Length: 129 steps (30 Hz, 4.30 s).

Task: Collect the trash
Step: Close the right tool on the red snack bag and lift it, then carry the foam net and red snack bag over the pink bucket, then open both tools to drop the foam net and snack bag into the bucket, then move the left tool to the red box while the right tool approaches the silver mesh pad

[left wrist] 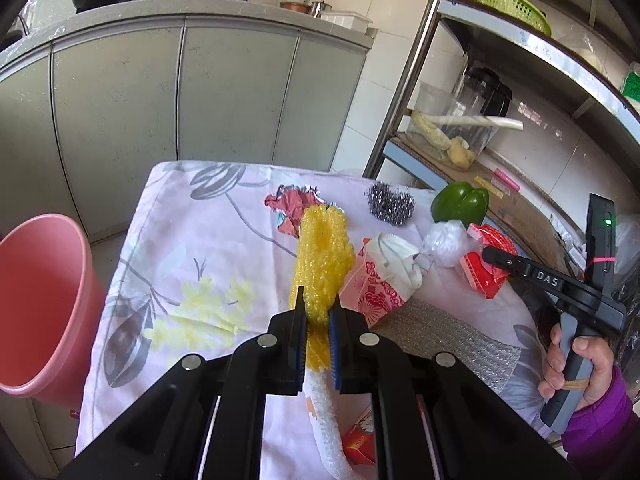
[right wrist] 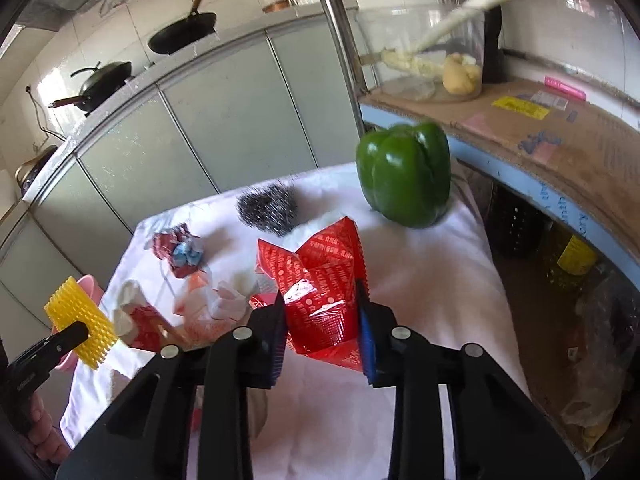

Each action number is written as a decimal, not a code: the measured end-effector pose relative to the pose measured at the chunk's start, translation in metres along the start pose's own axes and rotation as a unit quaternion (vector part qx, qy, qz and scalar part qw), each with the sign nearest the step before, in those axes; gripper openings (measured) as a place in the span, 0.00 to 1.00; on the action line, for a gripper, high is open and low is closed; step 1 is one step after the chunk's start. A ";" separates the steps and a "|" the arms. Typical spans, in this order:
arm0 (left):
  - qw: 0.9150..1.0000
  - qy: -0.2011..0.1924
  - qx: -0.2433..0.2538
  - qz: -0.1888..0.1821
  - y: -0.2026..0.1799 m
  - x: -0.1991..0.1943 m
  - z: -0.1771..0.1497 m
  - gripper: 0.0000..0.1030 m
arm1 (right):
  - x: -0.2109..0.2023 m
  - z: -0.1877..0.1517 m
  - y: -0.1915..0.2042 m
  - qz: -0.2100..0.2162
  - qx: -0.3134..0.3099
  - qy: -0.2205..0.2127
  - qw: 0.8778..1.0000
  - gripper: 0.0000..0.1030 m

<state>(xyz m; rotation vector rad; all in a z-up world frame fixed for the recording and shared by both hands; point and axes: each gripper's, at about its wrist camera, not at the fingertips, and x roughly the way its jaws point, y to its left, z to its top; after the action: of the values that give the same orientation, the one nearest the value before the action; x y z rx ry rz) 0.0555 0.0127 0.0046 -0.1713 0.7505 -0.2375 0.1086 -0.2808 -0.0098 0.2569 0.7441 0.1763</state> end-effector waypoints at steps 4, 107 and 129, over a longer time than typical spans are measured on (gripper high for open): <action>1.000 -0.020 -0.007 0.001 0.003 -0.014 0.002 0.08 | -0.020 0.006 0.018 0.019 -0.014 -0.023 0.999 0.30; 0.966 -0.090 -0.181 0.164 0.172 -0.112 -0.029 0.35 | 0.015 -0.053 0.310 0.173 -0.282 0.036 0.943 0.67; 0.998 0.013 -0.057 0.006 0.050 -0.059 -0.029 0.34 | -0.042 -0.043 0.122 0.083 -0.158 0.036 0.983 0.67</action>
<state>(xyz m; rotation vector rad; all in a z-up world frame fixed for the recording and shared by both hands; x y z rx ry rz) 0.0008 0.0753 0.0102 -0.2725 0.7906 -0.1852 0.0408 -0.1677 0.0224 0.0091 0.7552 0.4604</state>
